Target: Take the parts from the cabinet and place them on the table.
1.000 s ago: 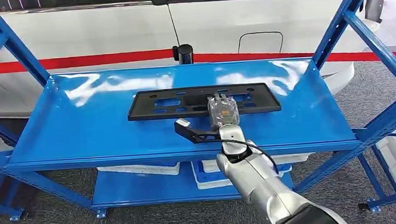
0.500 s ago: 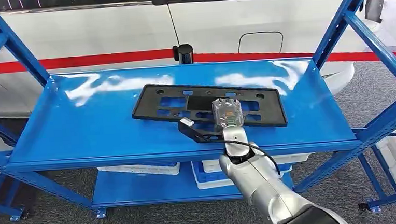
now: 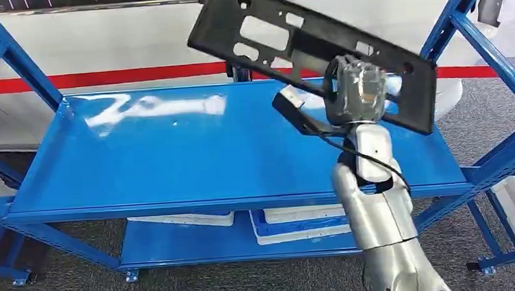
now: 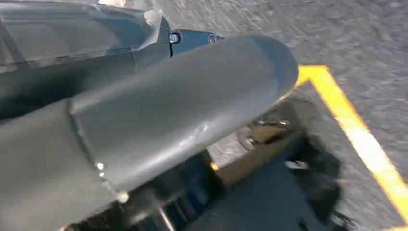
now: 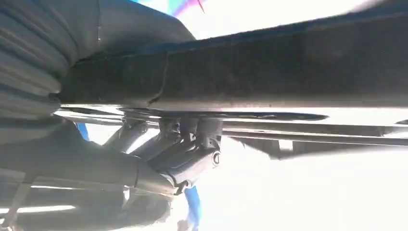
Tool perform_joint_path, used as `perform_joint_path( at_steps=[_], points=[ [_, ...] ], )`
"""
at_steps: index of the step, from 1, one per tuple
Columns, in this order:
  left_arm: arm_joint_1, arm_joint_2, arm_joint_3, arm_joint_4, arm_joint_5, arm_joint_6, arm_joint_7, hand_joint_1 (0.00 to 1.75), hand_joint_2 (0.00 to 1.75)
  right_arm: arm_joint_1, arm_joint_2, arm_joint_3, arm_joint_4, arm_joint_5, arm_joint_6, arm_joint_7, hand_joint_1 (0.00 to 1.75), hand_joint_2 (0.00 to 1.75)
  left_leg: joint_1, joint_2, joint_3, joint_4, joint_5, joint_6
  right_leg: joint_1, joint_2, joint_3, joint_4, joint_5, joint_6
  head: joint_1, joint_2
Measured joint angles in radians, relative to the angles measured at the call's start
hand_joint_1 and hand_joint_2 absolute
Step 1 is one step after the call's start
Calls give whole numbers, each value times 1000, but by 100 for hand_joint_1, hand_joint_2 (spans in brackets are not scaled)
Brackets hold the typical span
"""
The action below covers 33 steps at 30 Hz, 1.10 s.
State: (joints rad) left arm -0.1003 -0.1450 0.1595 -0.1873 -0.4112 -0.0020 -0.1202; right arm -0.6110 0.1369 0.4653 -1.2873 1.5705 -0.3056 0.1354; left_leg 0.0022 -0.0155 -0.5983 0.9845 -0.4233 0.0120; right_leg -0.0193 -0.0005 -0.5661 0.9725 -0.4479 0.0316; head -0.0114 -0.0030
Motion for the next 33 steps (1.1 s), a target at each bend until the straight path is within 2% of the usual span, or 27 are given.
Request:
perform_joint_path(
  at_steps=[1, 4, 8, 11, 15, 17, 21, 22, 25, 27, 31, 33],
  points=[
    [-5, -1, 10, 0, -13, -10, -18, 0, 175, 5, -2, -15, -48, 0, -8, -14, 175, 175, 0, 0, 0, 0, 0, 0, 0, 0, 0, 0, 0, 0, 0, 0],
    [-24, -9, 14, -2, -61, 4, -37, 0, 175, 14, -12, -40, -181, -23, -35, -58, 175, 175, -1, 0, 0, 0, 0, 0, 0, 0, -1, 0, 0, 0, -1, 0],
    [-46, -29, 16, -8, -59, 19, -45, 0, 175, -1, -37, -45, -311, -147, -56, -104, 175, 175, -1, 1, 0, 0, 0, 0, 0, 0, -1, 0, 0, 0, 0, 0],
    [-48, -35, 25, -8, -58, 77, -31, 0, 175, -19, -55, -45, -358, -301, -58, -141, 175, 175, -1, 1, 0, 0, 0, 0, 0, 1, 0, 0, 0, 0, 0, 0],
    [-47, -34, 39, -8, -58, 89, -29, 0, 175, -25, -69, -41, -390, -346, -61, -153, 175, 175, 0, 1, 0, 0, 0, 0, 0, 0, 0, 1, 0, 0, -1, 0],
    [-46, -35, 45, -8, -45, 95, -29, 0, 175, -27, -72, -38, -394, -437, -56, -175, 175, 175, 0, 1, 0, 0, 0, 0, 0, 0, 0, 1, 0, 0, -1, 0],
    [-33, -31, 72, -8, -18, 74, -25, 0, 175, -35, -77, -16, -397, -701, 35, -239, 175, 175, 0, 1, 0, 0, 0, 0, 0, 1, 0, 1, 0, 0, 0, 0],
    [-27, -29, 81, -8, -12, 73, -21, 0, 175, -37, -77, -8, -396, -801, 74, -260, 175, 175, 0, 1, 0, 0, 0, 0, 0, 1, -1, 1, 0, 0, 0, 0],
    [-13, -26, 113, -8, 28, 103, 43, 0, 175, -47, -69, 10, -384, -1086, 180, -309, 175, 175, -1, 0, -1, 0, -1, 0, -1, 0, 0, 1, 0, 0, 0, 0],
    [-2, -22, 144, -8, 38, 122, 69, 0, 175, -58, -55, 18, -365, -1222, 224, -324, 175, 175, -2, 0, -1, 0, -2, 1, -3, 0, -1, 1, 0, 0, -1, 0],
    [14, -16, 173, -8, 45, 148, 92, 0, 175, -61, -36, 26, -340, -1327, 245, -328, 175, 175, -4, -1, -1, 3, -3, 4, -7, -1, -1, 0, 0, 1, -1, 0],
    [19, -14, 186, -8, 53, 161, 97, 0, 175, -61, -33, 26, -333, -1347, 245, -329, 175, 175, -7, -1, -2, 5, -6, 8, -11, 0, 0, 0, -1, 6, 0, 0]
  ],
)
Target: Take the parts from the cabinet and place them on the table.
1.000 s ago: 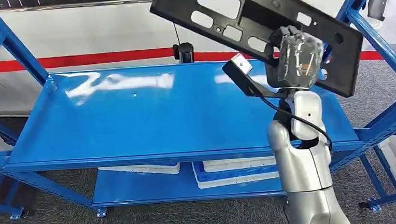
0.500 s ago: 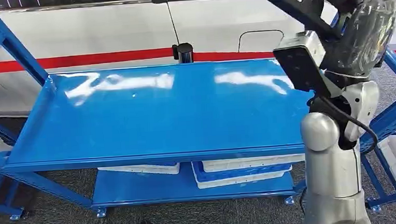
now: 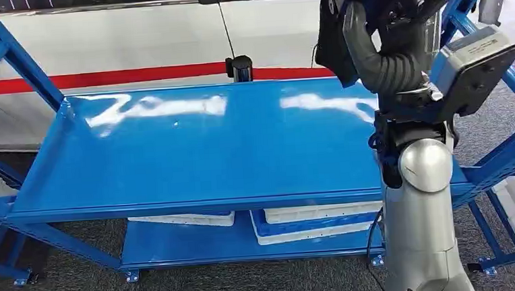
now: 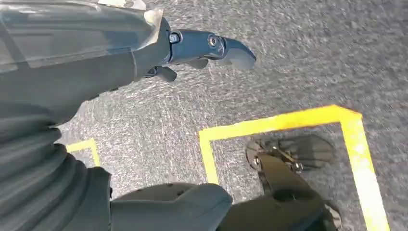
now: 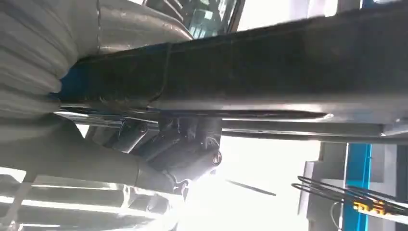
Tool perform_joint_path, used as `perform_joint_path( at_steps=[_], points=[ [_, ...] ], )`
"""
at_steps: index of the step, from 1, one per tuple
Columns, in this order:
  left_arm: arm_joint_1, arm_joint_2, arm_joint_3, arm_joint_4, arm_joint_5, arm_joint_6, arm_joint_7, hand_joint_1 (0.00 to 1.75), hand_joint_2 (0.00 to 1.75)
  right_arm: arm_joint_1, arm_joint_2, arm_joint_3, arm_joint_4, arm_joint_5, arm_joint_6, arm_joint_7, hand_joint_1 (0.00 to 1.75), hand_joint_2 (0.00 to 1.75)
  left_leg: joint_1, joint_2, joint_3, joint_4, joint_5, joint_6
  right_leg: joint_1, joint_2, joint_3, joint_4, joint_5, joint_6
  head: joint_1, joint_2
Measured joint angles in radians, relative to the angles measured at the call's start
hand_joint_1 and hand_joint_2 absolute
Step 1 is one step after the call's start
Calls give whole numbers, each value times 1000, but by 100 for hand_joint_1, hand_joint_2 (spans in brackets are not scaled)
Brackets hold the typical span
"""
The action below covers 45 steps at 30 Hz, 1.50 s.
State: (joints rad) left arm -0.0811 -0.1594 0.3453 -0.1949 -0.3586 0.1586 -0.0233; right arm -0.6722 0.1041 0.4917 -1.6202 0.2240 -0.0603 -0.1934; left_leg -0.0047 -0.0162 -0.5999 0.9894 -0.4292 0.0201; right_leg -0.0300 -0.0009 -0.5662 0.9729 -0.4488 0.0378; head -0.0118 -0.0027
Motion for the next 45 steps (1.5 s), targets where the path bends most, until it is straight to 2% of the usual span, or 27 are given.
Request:
perform_joint_path(
  at_steps=[4, 5, 6, 9, 10, 11, 13, 14, 15, 16, 19, 21, 23, 24, 25, 26, 28, 30, 31, 34, 35, 36, 37, 39, 41, 43, 45],
  points=[
    [11, 4, 25, 1, 6, 31, 7, 0, 175, 2, 5, -2, 9, -23, -3, 0, 175, 175, -6, 0, -1, 4, -2, 13, -4, 0, 2, -3, 3, 12, -1, 0],
    [13, 4, 29, 1, 4, 31, 7, 0, 175, 4, 7, -3, 9, -24, -4, 0, 175, 175, -1, 3, 3, -7, 8, 24, 1, 2, 4, -1, 2, 17, 0, 0],
    [13, 4, 29, 1, 2, 30, 6, 0, 175, 7, 6, -6, 9, -24, -5, 0, 175, 175, 4, 7, 9, -14, 13, 31, -4, 0, -8, 18, -17, 13, 0, 0],
    [13, 4, 31, 1, -2, 30, 4, 0, 175, 12, 6, -11, 10, -24, -6, 0, 175, 175, 5, 7, 8, -15, 15, 36, 1, 1, -101, 231, -123, -11, 2, 0],
    [14, 4, 33, 1, -5, 30, 4, 0, 175, 17, 5, -13, 11, -24, -7, 0, 175, 175, 4, 7, 6, -13, 15, 36, 5, 1, -137, 311, -148, -11, 4, 0],
    [15, 4, 34, 1, -6, 31, 4, 0, 175, 23, 4, -16, 13, -23, -8, 0, 175, 175, 2, 7, 6, -13, 15, 36, 5, 1, -149, 338, -148, -5, 3, 0],
    [15, 4, 34, 2, -7, 32, 4, 0, 175, 29, 4, -19, 13, -22, -12, 1, 175, 175, 2, 6, 6, -11, 15, 36, 4, 1, -107, 264, -106, 10, 3, 0],
    [15, 3, 34, 2, -7, 32, 4, 0, 175, 29, 4, -19, 13, -21, -13, 1, 175, 175, 3, 6, 5, -7, 15, 34, 2, 1, -56, 167, -69, 19, 3, 0],
    [15, 3, 34, 2, -7, 32, 4, 0, 175, 29, 4, -19, 13, -20, -13, 1, 175, 175, 3, 6, 3, -1, 13, 30, -1, 1, -4, 70, -42, 23, 3, 0],
    [15, 3, 34, 2, -8, 34, 4, 0, 175, 29, 4, -19, 13, -20, -13, 1, 175, 175, -4, 5, -5, 8, 9, 22, 1, 2, 27, 28, -37, 17, 4, 0],
    [15, 3, 36, 2, -8, 51, 13, 0, 175, 37, 5, -28, 13, -19, -14, 1, 175, 175, -2, 2, -13, 15, 17, 3, 8, 6, 5, 40, -30, -1, -1, 0],
    [18, 7, 37, 2, -8, 56, 15, 0, 175, 41, 5, -33, 15, -19, -14, 2, 175, 175, 5, -1, -26, 28, 3, -7, -7, 1, 0, 34, -16, -21, 2, 0],
    [19, 6, 37, 2, -8, 60, 16, 0, 175, 44, 7, -35, 15, -19, -14, 2, 175, 175, 9, 5, -58, 117, -84, -21, -5, 0, -10, 34, -7, -36, -5, 0],
    [18, 6, 37, 2, -8, 61, 16, 0, 175, 47, 7, -36, 15, -19, -14, 2, 175, 175, 12, 8, -90, 213, -140, -28, -2, -2, -16, 34, -3, -43, -5, 0],
    [18, 6, 37, 2, -8, 62, 16, 0, 175, 50, 7, -37, 16, -19, -14, 2, 175, 175, 15, 9, -116, 292, -175, -34, 0, -3, -23, 36, 2, -43, -5, 0],
    [19, 6, 37, 2, -8, 64, 19, 0, 175, 54, 7, -39, 17, -21, -14, 2, 175, 175, 18, 9, -124, 332, -184, -37, 1, -4, -29, 36, 6, -44, -5, 0],
    [19, 7, 37, 2, -6, 68, 23, 0, 175, 61, 7, -42, 19, -32, -11, 1, 175, 175, 19, 12, -71, 271, -144, -36, 2, -4, -38, 37, 14, -39, -5, 0],
    [18, 8, 39, 2, -3, 69, 24, 0, 175, 64, 8, -47, 21, -47, -2, -7, 175, 175, 19, 13, 57, 76, -75, -29, 1, -4, -42, 39, 21, -34, -6, 0],
    [16, 8, 44, 2, 0, 69, 24, 0, 175, 65, 10, -50, 21, -55, 1, -14, 175, 175, 17, 12, 97, 4, -86, -23, 3, -4, -45, 39, 25, -28, -4, 0],
    [17, 10, 53, 2, 0, 74, 18, 0, 175, 65, 14, -58, 27, -65, 10, -21, 175, 175, 4, 10, 88, 7, -70, -10, 1, -5, -48, 34, 41, -4, -5, 0],
    [17, 10, 53, 2, 0, 75, 16, 0, 175, 67, 15, -60, 30, -66, 11, -21, 175, 175, 2, 9, 86, 4, -63, 0, 1, -5, -47, 30, 48, 7, -4, 0],
    [16, 10, 54, 2, 0, 76, 15, 0, 175, 67, 15, -63, 32, -68, 11, -21, 175, 175, 13, 13, 83, -12, -45, 18, 7, -6, -55, 38, 40, 10, -3, 0],
    [15, 10, 55, 2, 0, 77, 13, 0, 175, 67, 15, -68, 34, -68, 11, -22, 175, 175, 10, 16, 74, -13, -35, 24, 6, -3, -73, 60, 8, 3, -3, 0],
    [15, 11, 57, 2, -1, 81, 13, 0, 175, 69, 14, -72, 38, -69, 11, -23, 175, 175, 8, 17, 47, -11, -17, 35, 8, -2, -120, 204, -95, -14, 2, 0],
    [15, 11, 60, 2, -1, 81, 13, 0, 175, 73, 14, -74, 42, -69, 12, -23, 175, 175, 5, 18, 20, -9, 1, 36, 8, -2, -155, 340, -146, -9, 2, 0],
    [16, 11, 61, 2, 0, 81, 13, 0, 175, 76, 14, -76, 47, -69, 12, -23, 175, 175, 5, 18, -4, -7, 18, 32, 8, -2, -113, 319, -116, 10, 2, 0],
    [15, 10, 62, 2, 0, 81, 8, 0, 175, 75, 14, -76, 50, -69, 15, -23, 175, 175, 5, 16, -26, 1, 31, 26, 8, -3, 4, 152, -60, 24, 2, 0]
  ],
)
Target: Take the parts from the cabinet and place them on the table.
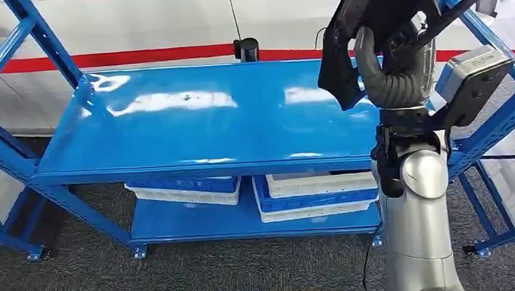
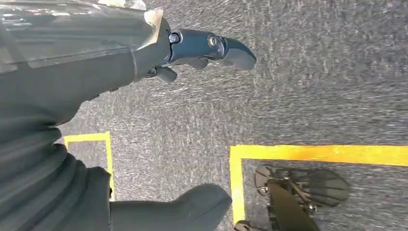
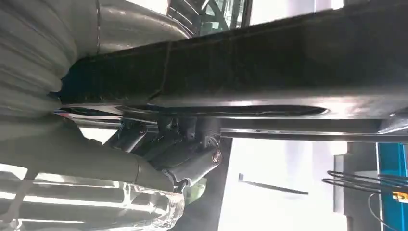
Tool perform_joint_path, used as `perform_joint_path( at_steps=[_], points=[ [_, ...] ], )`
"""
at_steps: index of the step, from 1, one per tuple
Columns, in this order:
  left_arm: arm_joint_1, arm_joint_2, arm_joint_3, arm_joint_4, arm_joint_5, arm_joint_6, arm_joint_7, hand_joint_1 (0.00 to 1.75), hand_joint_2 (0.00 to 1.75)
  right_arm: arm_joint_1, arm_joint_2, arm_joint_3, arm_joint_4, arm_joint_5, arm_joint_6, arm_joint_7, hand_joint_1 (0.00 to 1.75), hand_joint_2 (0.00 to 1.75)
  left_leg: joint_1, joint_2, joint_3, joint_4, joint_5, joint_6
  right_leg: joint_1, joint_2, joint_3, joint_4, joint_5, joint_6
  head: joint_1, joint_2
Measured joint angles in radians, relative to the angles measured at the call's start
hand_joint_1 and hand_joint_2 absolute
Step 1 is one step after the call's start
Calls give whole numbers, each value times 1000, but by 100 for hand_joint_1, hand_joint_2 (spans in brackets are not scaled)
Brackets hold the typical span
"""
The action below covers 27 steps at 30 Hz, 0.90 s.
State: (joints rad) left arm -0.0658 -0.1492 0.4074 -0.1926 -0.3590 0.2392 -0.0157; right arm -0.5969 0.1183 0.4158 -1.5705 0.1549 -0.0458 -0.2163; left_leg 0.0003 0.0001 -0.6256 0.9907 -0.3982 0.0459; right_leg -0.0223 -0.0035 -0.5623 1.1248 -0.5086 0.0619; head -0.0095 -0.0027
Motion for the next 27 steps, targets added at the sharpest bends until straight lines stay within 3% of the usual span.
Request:
perform_joint_path(
  at_steps=[1, 2, 3, 5, 6, 7, 8, 9, 10, 11, 12, 13, 14, 15, 16, 17, 20, 21, 22, 23, 25, 26, 27],
  points=[
    [0, 0, 0, 0, 0, 0, -6, 0, 175, 0, 0, 0, 1, -2, 3, -2, 175, 175, 0, -1, -8, 7, 4, -6, 0, 0, 55, -92, -10, -7, 0, 0],
    [0, 0, 0, 0, 0, 0, -10, 0, 175, 0, 2, 0, 3, -3, 4, -5, 175, 175, -6, -2, -19, 14, 9, -12, 9, 2, 90, -140, -25, -19, -2, 0],
    [0, 0, 0, 0, -1, -2, -13, 0, 175, 6, 2, 0, 6, -3, 4, -11, 175, 175, -5, -2, -19, 13, 18, -17, 13, 3, 74, -133, -20, -23, -2, 0],
    [1, 0, 0, 0, -3, -2, -14, 0, 175, 23, 2, -1, 11, -4, 3, -27, 175, 175, -4, -3, -21, 12, 30, -25, 14, 3, 69, -129, -15, -30, -3, 0],
    [4, 2, 1, 0, -5, -1, -12, 0, 175, 36, 1, -2, 16, -2, 0, -36, 175, 175, -4, -7, -28, 14, 33, -31, -4, 0, 55, -134, -3, -47, -2, 0],
    [4, 1, 0, 0, -6, 1, -9, 0, 175, 46, 1, -2, 20, 1, -3, -44, 175, 175, 0, -5, -39, 32, -7, -38, -2, -3, 54, -133, 7, -55, -3, 0],
    [5, 0, 0, 0, -6, 2, -4, 0, 175, 58, 2, -2, 21, 2, -6, -50, 175, 175, 3, -4, -53, 79, -66, -43, -3, -3, 43, -132, 17, -68, -11, 0],
    [5, -1, 1, 0, -7, 3, 0, 0, 175, 73, 3, -3, 21, 7, -9, -55, 175, 175, 5, -4, -71, 148, -124, -49, -2, -4, 32, -132, 26, -71, -12, 0],
    [5, -2, 0, 0, -8, 3, 3, 0, 175, 91, 3, -6, 21, 11, -13, -61, 175, 175, 9, -4, -93, 239, -176, -56, 0, -5, 19, -131, 37, -72, -11, 0],
    [5, -4, 0, 0, -9, 4, 4, 0, 175, 106, 3, -7, 21, 13, -15, -66, 175, 175, 11, -4, -102, 294, -192, -59, 1, -5, 9, -130, 44, -71, -12, 0],
    [5, -5, 0, 0, -9, 5, 6, 0, 175, 124, 3, -9, 21, 16, -15, -69, 175, 175, 14, -3, -98, 325, -182, -62, 1, -7, -3, -128, 51, -69, -11, 0],
    [5, -5, 0, 0, -9, 7, 10, 0, 175, 140, 3, -10, 21, 18, -15, -72, 175, 175, 17, -3, -74, 310, -152, -63, 0, -7, -15, -124, 58, -66, -12, 0],
    [5, -5, 1, 0, -9, 8, 13, 0, 175, 154, 3, -11, 21, 18, -15, -78, 175, 175, 20, -3, -33, 261, -117, -64, -1, -7, -27, -118, 63, -64, -12, 0],
    [4, -4, 2, 0, -7, 13, 17, 0, 175, 168, 3, -12, 18, 19, -13, -84, 175, 175, 23, -3, 31, 174, -86, -64, -3, -6, -38, -111, 67, -58, -11, 0],
    [3, -4, 4, 0, -5, 16, 22, 0, 175, 178, 4, -13, 14, 19, -5, -90, 175, 175, 25, -4, 89, 86, -92, -62, -3, -6, -44, -104, 70, -53, -13, 0],
    [1, -5, 7, 0, -2, 20, 25, 0, 175, 187, 6, -15, 10, 19, 1, -95, 175, 175, 19, -6, 125, 31, -123, -61, 2, -6, -50, -103, 76, -44, -13, 0],
    [1, -5, 23, 0, 16, 28, 25, 0, 175, 203, 17, -13, 8, 18, 20, -103, 175, 175, 7, -9, 117, 19, -115, -42, -1, -7, -53, -109, 98, -19, -11, 0],
    [2, -5, 27, 0, 18, 35, 27, 0, 175, 210, 21, -13, 8, 16, 29, -104, 175, 175, 6, -7, 109, 10, -100, -25, 4, -6, -57, -111, 107, -11, -10, 0],
    [0, -6, 33, 0, 26, 42, 31, 0, 175, 214, 21, -13, 8, 13, 36, -106, 175, 175, 12, 2, 102, 6, -86, -11, -3, -5, -66, -95, 84, -15, -12, 0],
    [-2, -6, 39, 0, 27, 48, 35, 0, 175, 215, 24, -12, 8, 10, 42, -106, 175, 175, 10, -1, 87, 5, -75, -1, 2, -3, -89, -62, 37, -26, -8, 0],
    [-3, -5, 51, 0, 35, 64, 45, 0, 175, 215, 31, -9, 11, 4, 51, -108, 175, 175, 8, 1, 54, 6, -50, 5, 1, -2, -131, 83, -72, -42, 0, 0],
    [-2, -4, 53, 0, 33, 69, 47, 0, 175, 216, 34, -8, 14, 0, 56, -109, 175, 175, 7, 2, 36, 7, -37, 6, 2, -2, -146, 159, -102, -39, -1, 0],
    [-2, -4, 56, 0, 27, 71, 48, 0, 175, 216, 35, -7, 17, 0, 57, -109, 175, 175, 6, 2, 20, 7, -24, 5, 3, -1, -147, 204, -101, -30, 0, 0]
  ],
)
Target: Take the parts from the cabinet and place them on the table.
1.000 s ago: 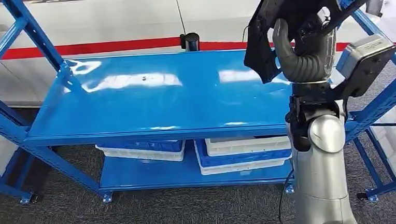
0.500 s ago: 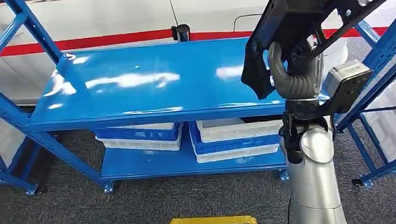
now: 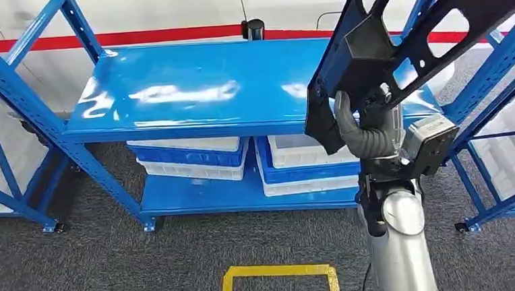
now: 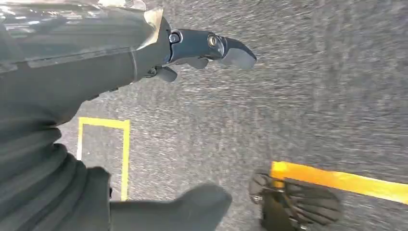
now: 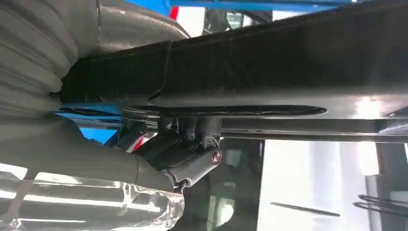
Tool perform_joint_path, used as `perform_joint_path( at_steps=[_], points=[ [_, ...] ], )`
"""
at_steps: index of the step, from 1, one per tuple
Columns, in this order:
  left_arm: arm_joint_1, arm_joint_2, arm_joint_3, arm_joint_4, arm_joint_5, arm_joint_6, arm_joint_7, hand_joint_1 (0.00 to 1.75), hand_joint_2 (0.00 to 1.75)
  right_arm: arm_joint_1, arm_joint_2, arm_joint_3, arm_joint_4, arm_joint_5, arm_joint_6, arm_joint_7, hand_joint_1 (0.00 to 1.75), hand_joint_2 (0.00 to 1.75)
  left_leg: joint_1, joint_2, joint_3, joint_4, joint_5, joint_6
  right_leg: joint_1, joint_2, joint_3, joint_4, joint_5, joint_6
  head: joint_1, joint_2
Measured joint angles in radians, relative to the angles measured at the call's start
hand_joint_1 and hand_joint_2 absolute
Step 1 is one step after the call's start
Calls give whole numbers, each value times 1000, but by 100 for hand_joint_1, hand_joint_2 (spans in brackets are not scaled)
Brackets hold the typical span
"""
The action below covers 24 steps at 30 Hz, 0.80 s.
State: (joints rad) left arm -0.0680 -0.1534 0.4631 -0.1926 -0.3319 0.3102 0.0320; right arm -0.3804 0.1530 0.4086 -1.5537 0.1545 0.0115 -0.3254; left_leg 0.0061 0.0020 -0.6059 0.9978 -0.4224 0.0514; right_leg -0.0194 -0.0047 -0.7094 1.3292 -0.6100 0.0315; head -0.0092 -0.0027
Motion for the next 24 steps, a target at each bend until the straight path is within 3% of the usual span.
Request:
perform_joint_path(
  at_steps=[1, 3, 4, 5, 6, 8, 9, 10, 12, 13, 14, 15, 16, 17, 18, 19, 20, 21, 23, 24],
  points=[
    [0, 0, 2, 0, -2, 2, 0, 0, 175, 0, 1, 2, 3, 0, 0, 0, 175, 175, 0, 0, -17, 1, 13, -2, 0, 0, 17, 7, 24, 13, -1, 0],
    [0, 0, 6, 0, -3, 2, -1, 0, 175, -1, 5, 3, 9, -2, 0, 0, 175, 175, 0, 0, -47, 3, 35, -8, 0, 0, 98, -83, 89, 33, 0, 0],
    [0, 1, 9, 0, -3, 3, -4, 0, 175, -4, 8, 4, 11, -2, 0, 0, 175, 175, -1, -1, -59, 6, 47, -13, -1, 0, 171, -183, 97, 30, 0, 0],
    [0, 3, 11, 0, -1, 4, -5, 0, 175, -7, 8, 5, 11, -5, -3, 1, 175, 175, -6, -3, -68, 11, 55, -19, 1, 0, 244, -281, 71, 19, 0, 0],
    [1, 5, 13, 0, -2, 4, -5, 0, 175, -10, 10, 6, 12, -12, -9, 4, 175, 175, -6, -2, -73, 14, 65, -24, 9, 4, 276, -357, 41, 8, -3, 0],
    [2, 10, 16, 0, -3, 4, -5, 0, 175, -19, 9, 5, 18, -26, -21, 10, 175, 175, -4, -2, -76, 4, 88, -33, 11, 5, 255, -348, 48, 1, -2, 0],
    [5, 11, 17, 0, -3, 4, -4, 0, 175, -20, 6, 4, 21, -29, -24, 12, 175, 175, -5, -4, -78, 2, 98, -41, 9, 4, 245, -350, 56, -9, -4, 0],
    [8, 17, 18, 0, -3, 5, -3, 0, 175, -24, 5, 2, 26, -32, -25, 12, 175, 175, 3, -6, -87, 8, 82, -47, -10, 2, 241, -350, 68, -22, -4, 0],
    [12, 17, 18, 0, -3, 4, -3, 0, 175, -28, 6, -2, 30, -35, -25, 14, 175, 175, 5, -5, -109, 92, -47, -59, -4, -1, 225, -349, 93, -43, -11, 0],
    [13, 18, 18, 0, -4, 5, -3, 0, 175, -30, 5, -3, 31, -36, -25, 14, 175, 175, 6, -5, -126, 171, -108, -64, -2, -1, 210, -348, 107, -44, -11, 0],
    [13, 19, 18, 0, -5, 4, -3, 0, 175, -30, 5, -5, 34, -36, -25, 14, 175, 175, 6, -5, -141, 249, -145, -68, 0, -1, 196, -346, 118, -43, -11, 0],
    [13, 19, 18, 0, -5, 5, -3, 0, 175, -30, 5, -6, 37, -36, -25, 14, 175, 175, 6, -5, -149, 317, -151, -70, 1, -1, 180, -343, 129, -41, -11, 0],
    [13, 20, 18, 0, -5, 4, -3, 0, 175, -30, 5, -6, 40, -36, -25, 14, 175, 175, 6, -5, -137, 335, -127, -69, 1, -2, 164, -338, 137, -39, -12, 0],
    [13, 21, 18, 0, -5, 4, -3, 0, 175, -30, 5, -7, 42, -36, -25, 14, 175, 175, 7, -5, -107, 311, -92, -68, 1, -2, 150, -332, 144, -37, -11, 0],
    [13, 22, 18, 0, -5, 4, -3, 0, 175, -30, 5, -8, 43, -36, -25, 14, 175, 175, 8, -5, -57, 250, -61, -66, 1, -2, 138, -327, 148, -32, -12, 0],
    [12, 23, 18, 0, -5, 4, -3, 0, 175, -30, 5, -9, 43, -36, -25, 14, 175, 175, 8, -5, 14, 152, -45, -61, 1, -2, 127, -319, 153, -30, -12, 0],
    [11, 24, 18, 0, -5, 4, -3, 0, 175, -31, 5, -9, 43, -36, -25, 14, 175, 175, 7, -7, 69, 63, -78, -56, 3, -2, 118, -315, 157, -23, -12, 0],
    [10, 24, 18, 0, -5, 4, -3, 0, 175, -33, 5, -10, 43, -36, -26, 14, 175, 175, 2, -9, 96, 14, -89, -52, 7, -2, 114, -313, 163, -15, -11, 0],
    [11, 24, 18, 0, -8, 4, -3, 0, 175, -37, 5, -9, 44, -35, -28, 14, 175, 175, -5, -10, 89, 12, -85, -44, 3, -5, 106, -318, 182, -1, -11, 0],
    [11, 24, 18, 0, -11, 2, -3, 0, 175, -39, 5, -9, 45, -30, -42, 17, 175, 175, -7, -10, 84, 10, -79, -35, 3, -5, 104, -319, 190, 5, -10, 0]
  ],
)
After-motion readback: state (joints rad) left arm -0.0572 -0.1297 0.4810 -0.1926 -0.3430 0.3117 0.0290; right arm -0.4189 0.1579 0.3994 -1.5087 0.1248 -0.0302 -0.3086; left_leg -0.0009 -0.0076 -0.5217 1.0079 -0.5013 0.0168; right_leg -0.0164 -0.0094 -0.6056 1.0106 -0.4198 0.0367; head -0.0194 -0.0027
